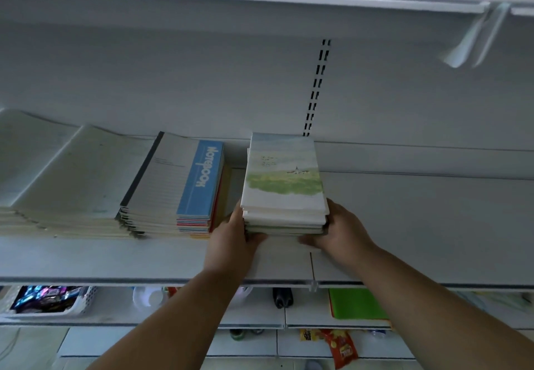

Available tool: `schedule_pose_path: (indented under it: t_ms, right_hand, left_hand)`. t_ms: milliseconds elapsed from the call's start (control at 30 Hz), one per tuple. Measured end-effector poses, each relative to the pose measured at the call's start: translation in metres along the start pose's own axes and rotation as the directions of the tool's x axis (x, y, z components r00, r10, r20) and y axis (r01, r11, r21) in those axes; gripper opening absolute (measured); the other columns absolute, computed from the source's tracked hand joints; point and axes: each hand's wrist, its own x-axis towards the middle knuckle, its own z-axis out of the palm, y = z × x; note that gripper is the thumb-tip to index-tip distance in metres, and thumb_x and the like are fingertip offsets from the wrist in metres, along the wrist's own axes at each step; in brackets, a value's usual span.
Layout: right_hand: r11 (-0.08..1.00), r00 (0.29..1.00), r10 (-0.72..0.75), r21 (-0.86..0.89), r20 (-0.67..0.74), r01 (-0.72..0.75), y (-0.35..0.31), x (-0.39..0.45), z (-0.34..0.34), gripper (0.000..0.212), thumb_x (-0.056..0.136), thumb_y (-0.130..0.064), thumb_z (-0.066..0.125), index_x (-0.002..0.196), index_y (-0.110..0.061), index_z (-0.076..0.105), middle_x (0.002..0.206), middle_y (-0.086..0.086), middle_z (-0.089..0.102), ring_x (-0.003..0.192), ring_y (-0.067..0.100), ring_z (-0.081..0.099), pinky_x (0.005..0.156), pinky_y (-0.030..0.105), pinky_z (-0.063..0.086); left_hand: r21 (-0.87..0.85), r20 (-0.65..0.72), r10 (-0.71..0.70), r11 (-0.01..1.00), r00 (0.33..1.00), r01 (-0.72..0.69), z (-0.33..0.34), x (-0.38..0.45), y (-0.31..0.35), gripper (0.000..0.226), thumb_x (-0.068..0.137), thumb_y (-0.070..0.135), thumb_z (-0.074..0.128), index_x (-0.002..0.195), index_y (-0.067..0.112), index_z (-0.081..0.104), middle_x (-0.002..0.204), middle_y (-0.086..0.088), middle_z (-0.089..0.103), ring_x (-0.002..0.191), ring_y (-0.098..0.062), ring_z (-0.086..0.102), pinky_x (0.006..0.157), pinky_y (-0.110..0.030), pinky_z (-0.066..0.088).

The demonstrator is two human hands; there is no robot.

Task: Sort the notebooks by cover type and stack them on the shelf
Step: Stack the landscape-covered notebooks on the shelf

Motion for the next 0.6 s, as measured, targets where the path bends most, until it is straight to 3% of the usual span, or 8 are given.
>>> schedule_pose_path:
  t_ms: [67,133,267,367,467,600]
  right_hand:
    - [1.0,1.0,-0.002,0.026,0.006,0.002,0.004,0.002,0.0,0.071,0.062,-0.025,0.094,0.12,-0.044,0.058,0.1,-0.038,0.057,0.092,-0.023,0.055,0.074,-0.002,0.04]
    - [1.0,0.998,-0.002,0.014,0.06,0.001,0.002,0.004,-0.003,0.078,0.058,-0.025,0.095,0.116,-0.054,0.053,0.103,-0.04,0.059,0.1,-0.023,0.054,0.077,-0.001,0.041]
    - [0.993,0.975,-0.057,-0.093,0.213,0.079,0.005,0.005,-0.008,0.108,0.053,-0.037,0.096,0.143,-0.045,0.038,0.134,-0.026,0.052,0.118,-0.005,0.053,0.094,0.016,0.045]
    - [0.986,0.985,-0.067,-0.142,0.162,0.09,0.006,0.0,-0.008,0.102,0.06,-0.033,0.094,0.144,-0.041,0.038,0.124,-0.023,0.053,0.11,0.0,0.054,0.084,0.009,0.041]
    - [0.978,0.997,-0.05,-0.2,0.06,0.061,0.005,-0.002,-0.004,0.083,0.067,-0.029,0.09,0.139,-0.031,0.05,0.11,-0.015,0.061,0.101,0.01,0.061,0.077,0.016,0.042]
    - [0.965,0.994,-0.084,-0.254,-0.071,0.063,0.007,-0.003,0.007,0.066,0.071,-0.029,0.087,0.13,-0.018,0.059,0.112,0.003,0.07,0.102,0.025,0.065,0.076,0.023,0.044]
  left_hand:
    - [0.002,0.008,-0.01,1.0,1.0,0.01,0.0,0.002,0.0,0.058,0.082,0.033,0.079,0.132,0.019,0.051,0.112,-0.002,0.07,0.102,-0.024,0.065,0.074,-0.025,0.044]
    - [-0.001,0.078,-0.023,1.0,0.997,0.023,-0.001,0.001,-0.001,0.066,0.075,0.033,0.085,0.13,0.02,0.051,0.114,0.004,0.066,0.104,-0.019,0.063,0.079,-0.025,0.047]
    - [0.052,0.125,-0.045,0.998,0.991,0.039,-0.002,-0.001,-0.005,0.074,0.07,0.025,0.088,0.133,0.018,0.05,0.123,-0.004,0.063,0.112,-0.025,0.06,0.09,-0.03,0.048]
    - [0.034,0.099,-0.035,0.999,0.994,0.031,0.001,-0.001,-0.007,0.07,0.07,0.025,0.088,0.131,0.021,0.053,0.12,-0.001,0.066,0.109,-0.023,0.063,0.088,-0.03,0.051]
    - [0.037,0.018,-0.048,0.998,0.999,0.047,0.005,-0.002,-0.006,0.06,0.076,0.026,0.084,0.128,0.022,0.055,0.113,-0.001,0.068,0.103,-0.023,0.064,0.077,-0.026,0.046]
    - [0.055,-0.085,-0.029,0.998,0.996,0.034,0.011,0.001,-0.003,0.056,0.082,0.029,0.079,0.129,0.016,0.051,0.109,-0.009,0.069,0.099,-0.031,0.065,0.072,-0.029,0.046]
